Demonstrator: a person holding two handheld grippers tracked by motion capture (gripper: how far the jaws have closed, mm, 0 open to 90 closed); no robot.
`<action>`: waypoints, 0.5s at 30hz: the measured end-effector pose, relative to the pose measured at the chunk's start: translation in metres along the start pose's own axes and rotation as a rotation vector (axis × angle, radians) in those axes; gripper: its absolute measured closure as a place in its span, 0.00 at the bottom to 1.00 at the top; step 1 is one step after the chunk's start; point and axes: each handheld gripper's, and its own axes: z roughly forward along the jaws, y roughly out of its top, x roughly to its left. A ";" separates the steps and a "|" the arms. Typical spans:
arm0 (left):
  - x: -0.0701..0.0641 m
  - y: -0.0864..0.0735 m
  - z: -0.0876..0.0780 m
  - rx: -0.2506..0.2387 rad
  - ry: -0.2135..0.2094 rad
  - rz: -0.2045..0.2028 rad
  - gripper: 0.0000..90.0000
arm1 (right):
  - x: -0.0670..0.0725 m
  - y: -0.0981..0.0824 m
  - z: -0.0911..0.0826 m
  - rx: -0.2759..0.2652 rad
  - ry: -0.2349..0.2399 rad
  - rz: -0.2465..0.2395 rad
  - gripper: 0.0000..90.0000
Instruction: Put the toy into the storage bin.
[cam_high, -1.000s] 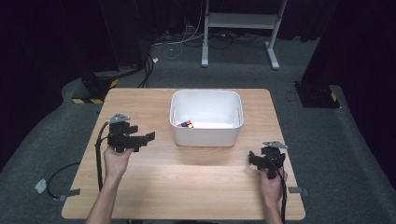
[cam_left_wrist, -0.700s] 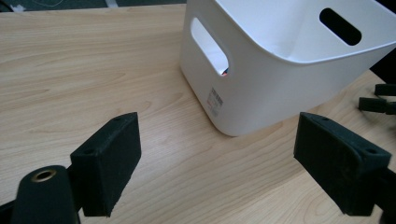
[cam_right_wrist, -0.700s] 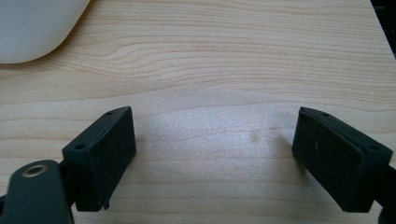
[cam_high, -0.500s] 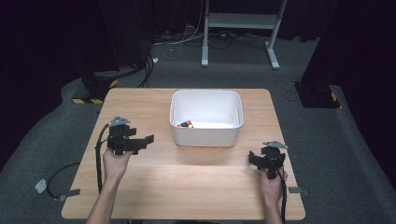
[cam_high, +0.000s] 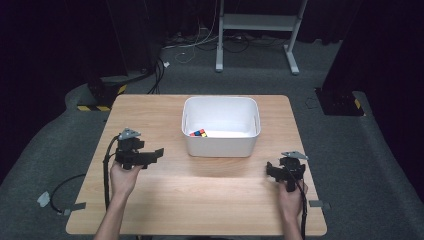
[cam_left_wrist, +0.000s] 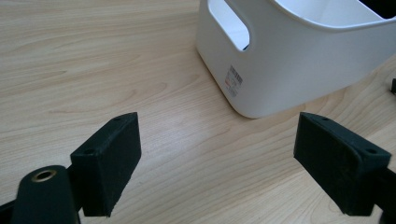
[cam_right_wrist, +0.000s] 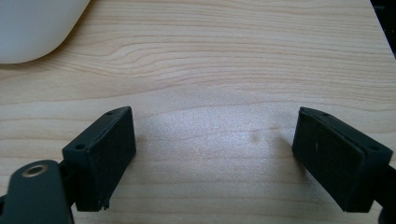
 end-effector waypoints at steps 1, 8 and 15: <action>0.000 0.000 0.000 0.000 0.000 0.000 0.17 | 0.000 0.000 0.000 0.000 0.000 0.000 0.14; 0.002 -0.005 0.002 0.007 -0.005 -0.016 0.17 | 0.000 0.000 0.000 0.000 0.000 0.000 0.14; 0.005 -0.011 0.005 0.014 -0.001 -0.028 0.17 | 0.000 0.000 0.000 0.000 0.000 0.001 0.14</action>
